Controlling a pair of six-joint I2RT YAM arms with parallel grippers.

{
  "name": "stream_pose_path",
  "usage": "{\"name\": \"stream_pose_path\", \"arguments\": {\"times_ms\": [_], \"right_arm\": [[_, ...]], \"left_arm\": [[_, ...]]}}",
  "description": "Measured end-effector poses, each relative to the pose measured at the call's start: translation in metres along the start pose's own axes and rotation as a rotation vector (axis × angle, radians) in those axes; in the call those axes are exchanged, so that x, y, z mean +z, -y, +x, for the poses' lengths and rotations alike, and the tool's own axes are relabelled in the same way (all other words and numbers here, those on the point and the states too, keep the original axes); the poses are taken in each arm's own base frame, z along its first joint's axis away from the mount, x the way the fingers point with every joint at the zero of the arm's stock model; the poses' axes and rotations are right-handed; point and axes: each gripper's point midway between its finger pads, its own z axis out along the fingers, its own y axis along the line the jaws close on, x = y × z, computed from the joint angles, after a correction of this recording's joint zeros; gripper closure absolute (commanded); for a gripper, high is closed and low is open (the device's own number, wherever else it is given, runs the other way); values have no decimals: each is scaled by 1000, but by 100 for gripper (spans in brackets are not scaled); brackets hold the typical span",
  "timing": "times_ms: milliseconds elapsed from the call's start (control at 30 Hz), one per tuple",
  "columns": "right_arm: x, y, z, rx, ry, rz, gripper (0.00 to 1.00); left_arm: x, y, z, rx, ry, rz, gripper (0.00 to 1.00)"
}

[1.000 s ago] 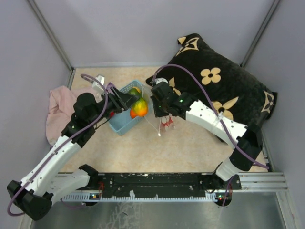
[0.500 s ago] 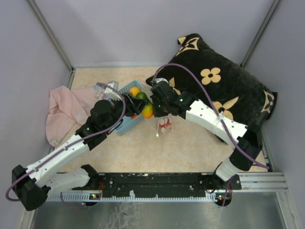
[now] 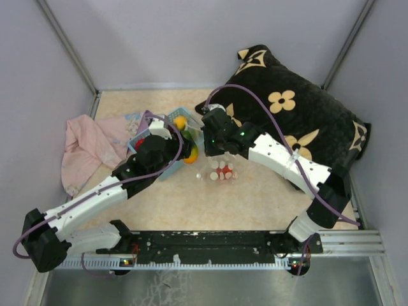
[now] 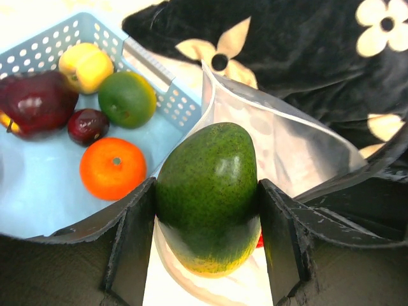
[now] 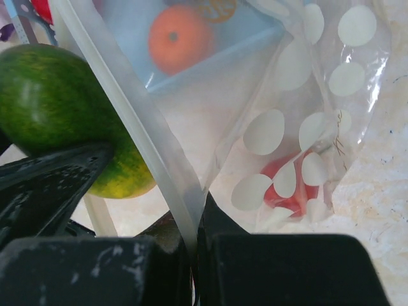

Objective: Place the food in the zip-top bag and seal the zipper
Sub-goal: Place the fake fruit in the zipper food storage bag.

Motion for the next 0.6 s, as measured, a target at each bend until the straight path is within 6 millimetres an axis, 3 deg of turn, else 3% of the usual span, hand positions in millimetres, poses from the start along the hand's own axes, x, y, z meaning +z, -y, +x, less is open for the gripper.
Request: {"name": "stream_pose_path", "arguments": {"times_ms": [167,433,600], "right_arm": [[0,-4,-2,0,6,-17,100],[3,-9,-6,-13,23,-50,100],[9,-3,5,-30,1,-34,100]], "left_arm": [[5,-5,16,26,-72,-33,63],[8,14,9,-19,-117,0,51],[18,12,21,-33,-178,-46,44]]}}
